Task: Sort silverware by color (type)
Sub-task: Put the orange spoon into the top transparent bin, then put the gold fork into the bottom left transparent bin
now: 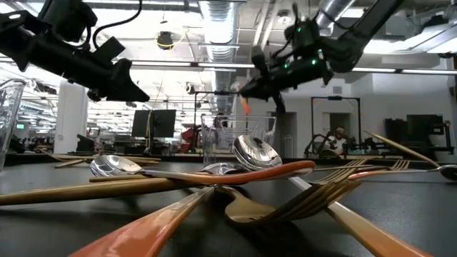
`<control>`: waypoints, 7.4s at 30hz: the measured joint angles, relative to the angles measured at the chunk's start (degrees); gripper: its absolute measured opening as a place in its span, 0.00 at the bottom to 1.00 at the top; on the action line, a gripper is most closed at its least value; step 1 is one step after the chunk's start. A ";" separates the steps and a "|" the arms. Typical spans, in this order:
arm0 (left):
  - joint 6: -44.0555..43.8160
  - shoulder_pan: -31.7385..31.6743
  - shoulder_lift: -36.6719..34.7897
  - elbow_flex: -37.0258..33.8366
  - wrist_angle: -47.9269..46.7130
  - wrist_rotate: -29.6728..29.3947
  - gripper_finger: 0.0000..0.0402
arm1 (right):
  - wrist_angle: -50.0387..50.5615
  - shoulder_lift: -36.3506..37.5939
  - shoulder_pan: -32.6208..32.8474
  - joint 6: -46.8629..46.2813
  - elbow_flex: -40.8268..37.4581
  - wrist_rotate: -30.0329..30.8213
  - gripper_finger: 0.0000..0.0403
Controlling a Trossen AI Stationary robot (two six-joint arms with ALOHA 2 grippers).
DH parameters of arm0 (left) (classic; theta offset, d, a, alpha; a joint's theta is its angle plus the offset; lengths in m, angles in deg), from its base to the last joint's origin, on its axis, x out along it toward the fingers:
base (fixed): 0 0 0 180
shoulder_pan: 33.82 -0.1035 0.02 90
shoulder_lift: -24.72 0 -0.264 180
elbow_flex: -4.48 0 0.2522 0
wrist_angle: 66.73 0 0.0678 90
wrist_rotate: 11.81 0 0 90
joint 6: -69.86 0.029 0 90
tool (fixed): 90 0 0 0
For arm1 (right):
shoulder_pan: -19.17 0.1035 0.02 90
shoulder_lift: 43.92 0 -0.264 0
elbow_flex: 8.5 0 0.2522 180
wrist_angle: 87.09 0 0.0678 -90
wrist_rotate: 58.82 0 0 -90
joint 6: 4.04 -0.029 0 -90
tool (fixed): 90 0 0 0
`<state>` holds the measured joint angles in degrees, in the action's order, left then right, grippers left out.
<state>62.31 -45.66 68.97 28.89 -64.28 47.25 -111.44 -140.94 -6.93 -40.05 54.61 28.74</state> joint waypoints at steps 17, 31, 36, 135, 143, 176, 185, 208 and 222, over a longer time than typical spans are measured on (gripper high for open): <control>-11.33 -4.30 0.00 0.00 -10.82 7.34 0.31 | 1.76 1.28 1.91 17.38 0.09 -1.08 0.49; -4.32 -9.88 6.26 15.75 -31.29 15.67 0.33 | 18.04 9.81 5.53 30.54 0.10 -1.97 0.42; 2.93 -12.75 12.67 17.09 -32.06 18.96 0.33 | 21.41 9.64 6.80 32.41 0.06 -1.99 0.41; -6.37 4.81 18.18 17.09 -16.72 14.62 0.30 | 81.81 6.28 26.45 17.74 0.11 13.29 0.05; -7.36 6.03 18.18 17.10 -14.03 15.70 0.30 | 67.07 21.86 30.10 10.51 -1.22 25.43 0.03; 3.28 10.60 43.10 26.85 35.37 34.97 0.41 | 10.91 6.56 35.91 32.09 0.19 21.45 0.03; 2.56 10.69 42.21 27.50 31.22 32.41 0.08 | 11.62 7.35 36.89 32.85 0.21 23.63 0.03; -24.89 21.94 4.98 28.25 -43.09 11.02 0.02 | 13.19 7.83 36.93 26.84 0.12 29.68 0.35; -54.40 36.12 -9.75 31.47 -66.03 25.51 0.03 | 16.18 7.81 35.73 26.45 0.08 29.59 0.34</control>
<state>7.91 -9.54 59.21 60.37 -130.30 72.77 -95.26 -133.13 28.79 -13.60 54.69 58.34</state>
